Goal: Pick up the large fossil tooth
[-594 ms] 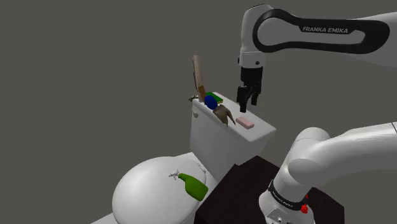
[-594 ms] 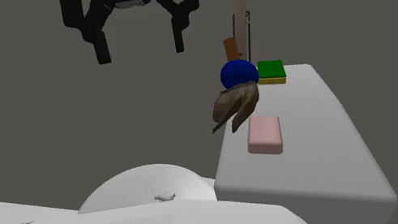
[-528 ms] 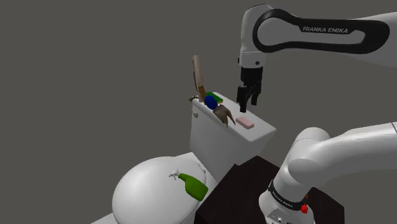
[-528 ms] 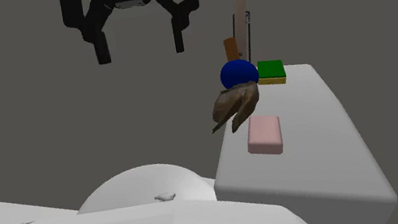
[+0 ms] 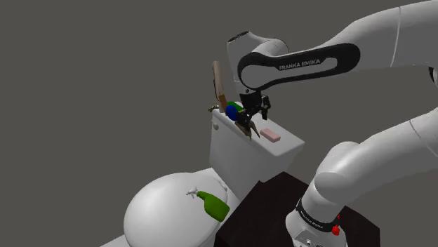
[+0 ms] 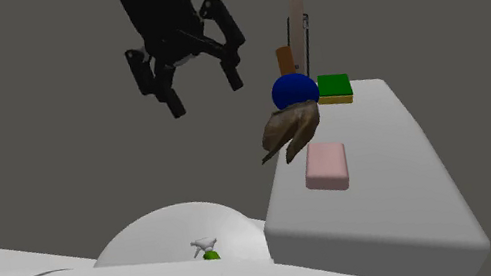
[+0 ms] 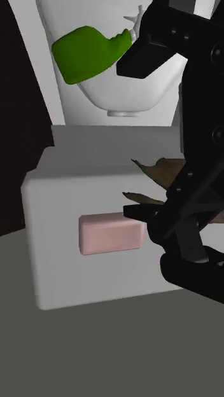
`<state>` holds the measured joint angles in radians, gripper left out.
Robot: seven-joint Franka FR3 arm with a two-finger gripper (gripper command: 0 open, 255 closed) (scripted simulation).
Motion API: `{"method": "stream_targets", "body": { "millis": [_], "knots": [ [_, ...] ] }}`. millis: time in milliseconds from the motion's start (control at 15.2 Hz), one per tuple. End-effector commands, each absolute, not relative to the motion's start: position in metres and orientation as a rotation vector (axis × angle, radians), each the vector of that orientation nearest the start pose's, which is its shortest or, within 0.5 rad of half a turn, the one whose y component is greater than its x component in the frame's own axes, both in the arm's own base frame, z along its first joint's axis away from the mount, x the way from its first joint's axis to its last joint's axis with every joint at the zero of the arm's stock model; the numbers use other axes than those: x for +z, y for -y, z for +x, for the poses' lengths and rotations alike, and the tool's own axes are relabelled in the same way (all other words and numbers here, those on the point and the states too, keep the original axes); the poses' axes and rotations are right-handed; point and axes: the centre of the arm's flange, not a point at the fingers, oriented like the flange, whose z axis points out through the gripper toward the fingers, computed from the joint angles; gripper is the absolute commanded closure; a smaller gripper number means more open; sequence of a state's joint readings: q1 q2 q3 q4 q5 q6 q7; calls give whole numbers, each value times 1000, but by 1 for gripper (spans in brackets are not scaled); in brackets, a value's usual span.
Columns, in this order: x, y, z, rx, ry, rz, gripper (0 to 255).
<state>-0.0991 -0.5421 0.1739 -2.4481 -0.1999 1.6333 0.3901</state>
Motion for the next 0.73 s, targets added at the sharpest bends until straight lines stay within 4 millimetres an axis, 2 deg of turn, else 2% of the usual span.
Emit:
{"method": "stream_targets", "body": {
  "millis": [0,264,594,660],
  "knots": [
    [453,-12,377,375,-694,-3491,0],
    [410,-4,421,397,-1016,-3607,0],
    [361,26,472,420,-1474,-3696,0],
    [358,29,474,421,-1501,-3698,0]
  ]
}}
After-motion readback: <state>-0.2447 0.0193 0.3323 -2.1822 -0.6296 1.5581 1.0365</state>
